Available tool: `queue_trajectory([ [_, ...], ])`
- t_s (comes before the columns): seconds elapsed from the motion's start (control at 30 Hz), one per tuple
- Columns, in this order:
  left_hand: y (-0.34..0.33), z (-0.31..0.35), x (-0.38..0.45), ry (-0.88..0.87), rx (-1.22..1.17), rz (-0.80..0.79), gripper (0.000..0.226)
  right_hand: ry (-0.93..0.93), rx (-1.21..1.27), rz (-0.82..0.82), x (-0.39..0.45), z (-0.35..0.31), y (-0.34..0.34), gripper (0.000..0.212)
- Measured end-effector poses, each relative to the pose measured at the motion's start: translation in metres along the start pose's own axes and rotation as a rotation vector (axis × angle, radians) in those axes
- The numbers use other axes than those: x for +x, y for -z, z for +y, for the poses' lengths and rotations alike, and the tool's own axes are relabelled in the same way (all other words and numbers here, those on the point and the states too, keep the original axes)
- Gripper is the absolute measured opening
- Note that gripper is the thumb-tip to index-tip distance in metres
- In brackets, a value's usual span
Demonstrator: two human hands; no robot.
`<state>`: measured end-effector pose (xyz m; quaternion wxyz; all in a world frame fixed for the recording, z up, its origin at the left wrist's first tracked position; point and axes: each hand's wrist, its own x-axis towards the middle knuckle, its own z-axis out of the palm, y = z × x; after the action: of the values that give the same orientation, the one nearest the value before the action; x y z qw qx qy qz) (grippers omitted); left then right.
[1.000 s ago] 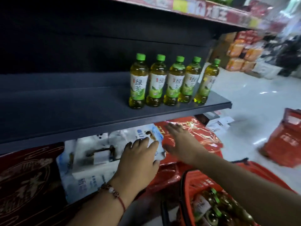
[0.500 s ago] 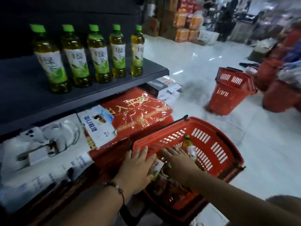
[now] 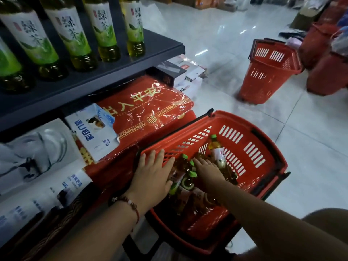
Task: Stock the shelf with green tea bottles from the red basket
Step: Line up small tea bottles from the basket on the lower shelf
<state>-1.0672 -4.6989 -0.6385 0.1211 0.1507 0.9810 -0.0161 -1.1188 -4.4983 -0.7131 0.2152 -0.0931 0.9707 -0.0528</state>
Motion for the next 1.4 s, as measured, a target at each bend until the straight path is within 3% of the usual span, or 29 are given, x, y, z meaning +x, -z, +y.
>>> queue_trajectory([
  [0.3, -0.015, -0.004, 0.036, 0.010, -0.005, -0.029, 0.071, -0.116, 0.332, 0.015, 0.062, -0.031, -0.036, 0.084],
  [0.4, -0.019, -0.005, 0.041, 0.005, -0.019, -0.046, 0.072, -0.276, 0.670, 0.005, 0.078, -0.038, -0.041, 0.092],
  [0.47, -0.020, -0.005, 0.042, 0.002, -0.023, -0.056, 0.072, -0.375, 0.894, 0.008, 0.084, -0.038, -0.040, 0.079],
  [0.53, -0.021, -0.004, 0.041, -0.001, -0.018, -0.057, 0.071, -0.424, 0.994, 0.058, 0.089, -0.034, -0.038, 0.048],
  [0.6, -0.021, -0.005, 0.041, -0.006, -0.017, -0.058, 0.071, -0.454, 1.062, 0.141, 0.090, -0.031, -0.035, 0.030],
  [0.7, -0.020, -0.009, 0.039, -0.014, -0.013, -0.063, 0.070, -0.378, 1.057, 0.152, 0.080, -0.034, -0.023, 0.025],
  [0.9, -0.012, -0.015, 0.028, -0.005, -0.074, -0.057, 0.070, -0.024, 0.765, 0.233, 0.028, -0.049, 0.021, 0.025],
  [1.03, -0.006, -0.012, 0.021, 0.017, -0.292, -0.049, 0.100, 0.066, 0.808, 0.273, -0.007, -0.042, 0.072, 0.036],
  [1.13, 0.003, -0.005, 0.018, 0.014, -0.609, -0.012, 0.115, 0.135, 0.840, 0.318, -0.035, -0.033, 0.115, 0.038],
  [1.2, 0.008, 0.005, 0.014, 0.007, -0.900, -0.008, 0.106, 0.184, 0.858, 0.371, -0.054, -0.029, 0.139, 0.037],
  [1.27, 0.014, 0.017, 0.011, 0.010, -1.144, -0.029, 0.079, 0.218, 0.920, 0.446, -0.070, -0.026, 0.157, 0.035],
  [1.33, 0.022, 0.031, 0.007, 0.018, -1.277, -0.037, 0.059, 0.240, 0.995, 0.508, -0.081, -0.025, 0.165, 0.032],
  [1.4, 0.026, 0.044, 0.003, 0.033, -1.326, -0.013, 0.056, 0.232, 1.029, 0.540, -0.087, -0.024, 0.163, 0.033],
])
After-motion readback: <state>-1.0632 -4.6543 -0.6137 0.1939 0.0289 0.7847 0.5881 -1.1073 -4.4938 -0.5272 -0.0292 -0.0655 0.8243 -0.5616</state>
